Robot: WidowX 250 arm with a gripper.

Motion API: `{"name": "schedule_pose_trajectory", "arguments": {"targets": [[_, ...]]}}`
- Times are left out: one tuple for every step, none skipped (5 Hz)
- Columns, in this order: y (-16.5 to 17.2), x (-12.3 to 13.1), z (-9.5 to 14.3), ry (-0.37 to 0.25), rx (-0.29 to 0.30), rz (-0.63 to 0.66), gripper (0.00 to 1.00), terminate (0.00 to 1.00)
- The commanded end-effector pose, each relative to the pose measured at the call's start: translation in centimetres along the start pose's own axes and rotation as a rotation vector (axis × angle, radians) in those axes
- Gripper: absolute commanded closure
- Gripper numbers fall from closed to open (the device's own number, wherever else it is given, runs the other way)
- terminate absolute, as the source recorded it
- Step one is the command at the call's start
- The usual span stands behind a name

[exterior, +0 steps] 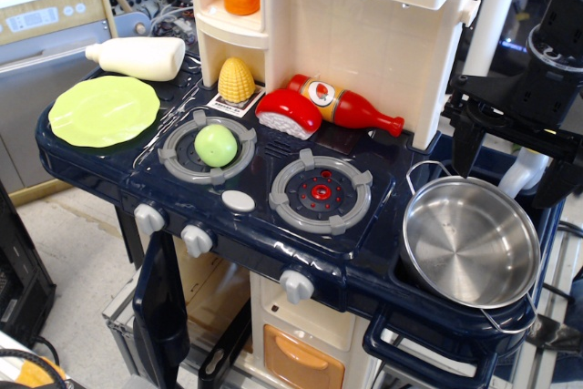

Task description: Put pear on plate

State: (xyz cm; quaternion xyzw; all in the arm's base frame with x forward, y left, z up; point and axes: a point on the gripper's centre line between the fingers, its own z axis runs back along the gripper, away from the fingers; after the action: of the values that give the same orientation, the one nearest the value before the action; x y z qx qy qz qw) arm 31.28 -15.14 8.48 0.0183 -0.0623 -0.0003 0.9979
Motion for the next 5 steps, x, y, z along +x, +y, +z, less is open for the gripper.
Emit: {"name": "schedule_pose_trajectory", "arguments": {"targets": [[0.0, 0.0, 0.0, 0.0, 0.0, 0.0, 0.0, 0.0], [3.3, -0.5, 2.0, 0.12, 0.074, 0.036, 0.0, 0.0], [8.0, -1.1, 2.9, 0.167, 0.185, 0.08, 0.0, 0.0], [12.6, -0.9, 4.3, 0.139, 0.327, 0.122, 0.0, 0.0], [17.4, -1.4, 4.0, 0.088, 0.378, 0.119, 0.0, 0.0]]}}
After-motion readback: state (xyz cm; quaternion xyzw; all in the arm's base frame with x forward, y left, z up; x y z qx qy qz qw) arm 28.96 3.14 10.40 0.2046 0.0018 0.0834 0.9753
